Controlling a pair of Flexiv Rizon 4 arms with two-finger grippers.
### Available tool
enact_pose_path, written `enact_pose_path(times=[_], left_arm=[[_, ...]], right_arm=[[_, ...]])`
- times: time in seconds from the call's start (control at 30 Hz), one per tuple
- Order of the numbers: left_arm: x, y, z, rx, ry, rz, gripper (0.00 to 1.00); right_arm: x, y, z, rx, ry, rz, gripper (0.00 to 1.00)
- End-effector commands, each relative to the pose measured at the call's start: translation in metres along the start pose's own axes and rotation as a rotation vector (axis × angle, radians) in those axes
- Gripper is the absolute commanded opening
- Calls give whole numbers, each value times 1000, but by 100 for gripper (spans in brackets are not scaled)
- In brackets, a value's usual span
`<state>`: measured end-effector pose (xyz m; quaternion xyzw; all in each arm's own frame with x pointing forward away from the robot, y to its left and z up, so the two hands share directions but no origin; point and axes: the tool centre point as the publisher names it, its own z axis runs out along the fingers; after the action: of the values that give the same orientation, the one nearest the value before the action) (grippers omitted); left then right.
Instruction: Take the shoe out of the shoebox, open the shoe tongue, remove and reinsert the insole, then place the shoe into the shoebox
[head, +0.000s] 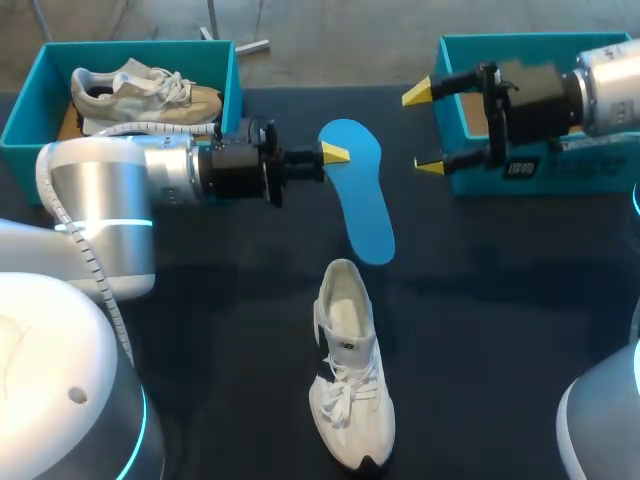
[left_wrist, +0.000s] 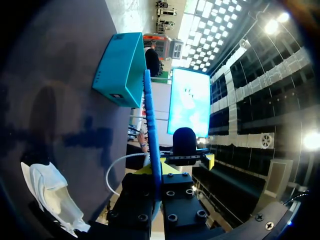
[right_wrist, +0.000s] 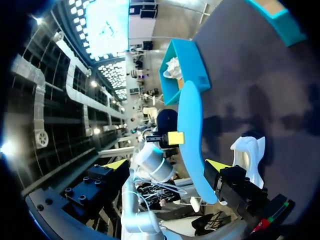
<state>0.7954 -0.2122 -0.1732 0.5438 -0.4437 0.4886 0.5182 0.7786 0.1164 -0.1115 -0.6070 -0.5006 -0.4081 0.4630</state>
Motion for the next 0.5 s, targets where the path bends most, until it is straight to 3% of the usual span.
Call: enact_pose_path(times=[0.03,0.33,0.5], left_arm=[[3,0,-2,-3,4,55,0],[19,-2,-14,-27,22,331,0],[28,-4,-23,-9,28,589,0]], right_arm=[[-3,0,3,-3,37,0,100],[-2,1,3,5,52,5,100],[-2,1,3,5,52,5,100]])
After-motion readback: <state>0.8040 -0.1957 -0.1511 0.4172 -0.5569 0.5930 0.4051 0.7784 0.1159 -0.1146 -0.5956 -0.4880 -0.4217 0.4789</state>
